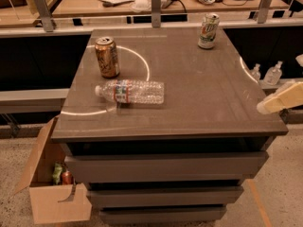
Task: Move 7up can near orange can
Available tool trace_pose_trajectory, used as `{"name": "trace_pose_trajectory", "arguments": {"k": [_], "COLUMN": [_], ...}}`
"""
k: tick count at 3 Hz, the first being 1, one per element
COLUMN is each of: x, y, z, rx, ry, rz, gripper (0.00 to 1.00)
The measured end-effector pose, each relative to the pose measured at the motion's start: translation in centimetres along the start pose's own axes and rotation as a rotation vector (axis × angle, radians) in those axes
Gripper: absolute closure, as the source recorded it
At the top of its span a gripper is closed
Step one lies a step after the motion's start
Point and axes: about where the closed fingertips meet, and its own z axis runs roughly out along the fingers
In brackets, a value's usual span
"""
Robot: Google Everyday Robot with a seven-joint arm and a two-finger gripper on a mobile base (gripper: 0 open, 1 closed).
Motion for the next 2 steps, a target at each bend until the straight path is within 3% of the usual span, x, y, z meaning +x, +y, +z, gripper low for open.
{"name": "trace_pose_trajectory", "arguments": {"k": [1, 2], "x": [0.2, -2.2], "y": [-4.6, -11.2], "z": [1.6, 3.3], "rx": [0.058, 0.101], "ry": [-0.131, -0.306], "rz": [0.075, 0.13], "gripper": [0.0, 0.0]}}
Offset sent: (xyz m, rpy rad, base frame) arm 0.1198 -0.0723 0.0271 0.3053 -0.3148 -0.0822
